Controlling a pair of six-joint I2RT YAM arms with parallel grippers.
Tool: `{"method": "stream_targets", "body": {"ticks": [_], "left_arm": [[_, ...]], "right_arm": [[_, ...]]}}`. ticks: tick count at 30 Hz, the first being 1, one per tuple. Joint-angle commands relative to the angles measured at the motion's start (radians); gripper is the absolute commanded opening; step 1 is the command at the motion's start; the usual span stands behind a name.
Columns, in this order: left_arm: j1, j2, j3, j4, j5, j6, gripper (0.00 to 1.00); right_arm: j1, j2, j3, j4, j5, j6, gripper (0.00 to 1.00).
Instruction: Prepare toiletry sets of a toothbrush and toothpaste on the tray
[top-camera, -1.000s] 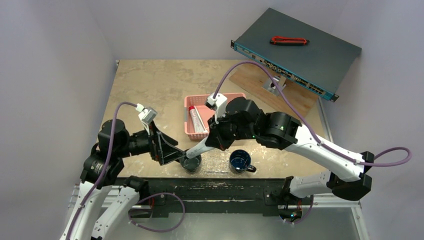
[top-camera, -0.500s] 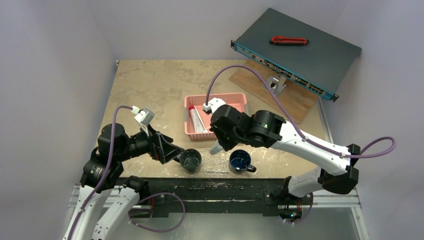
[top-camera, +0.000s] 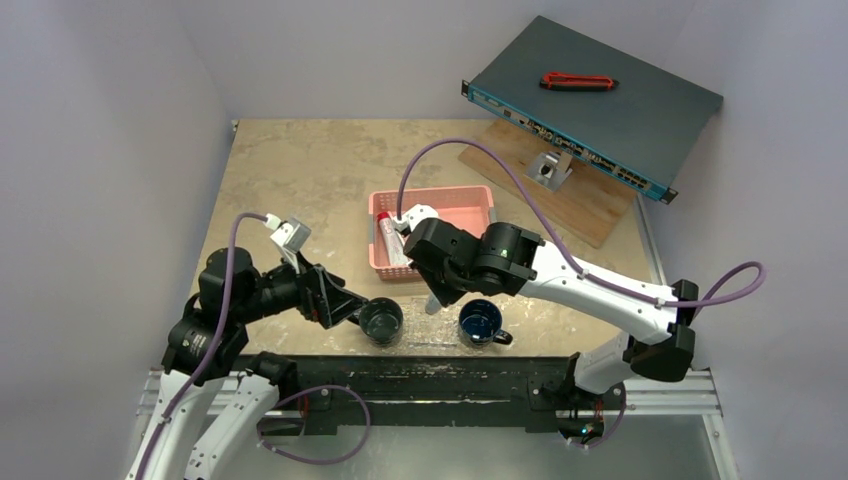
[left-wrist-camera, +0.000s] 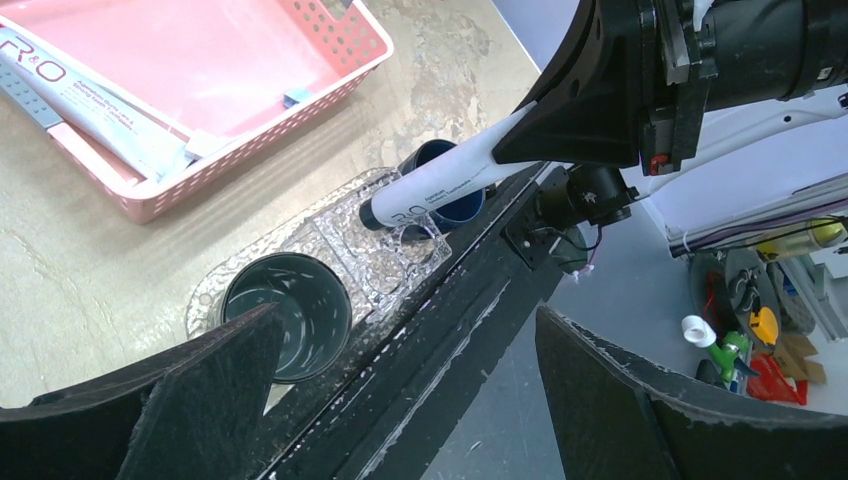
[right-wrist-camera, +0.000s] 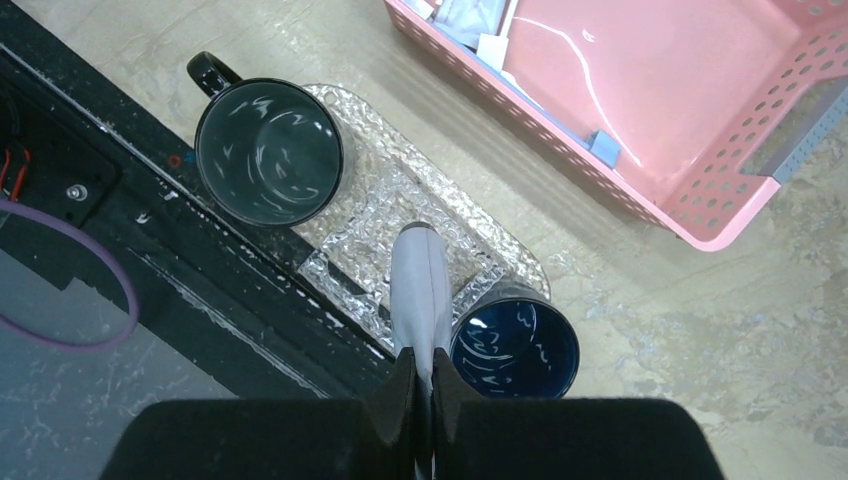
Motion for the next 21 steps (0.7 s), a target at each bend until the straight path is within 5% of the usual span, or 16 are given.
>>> {"method": "stream_targets", "body": {"ticks": [1, 21], "left_arm": [[-0.003, -0.008, -0.008, 0.005, -0.003, 0.028, 0.95], [-0.003, -0.010, -0.009, 0.001, 0.002, 0.031, 0.95]], "right_arm": [[0.006, 0.003, 0.047, 0.013, 0.025, 0.015, 0.00], [0.009, 0.049, 0.009, 0.072, -0.006, 0.005, 0.00]]}}
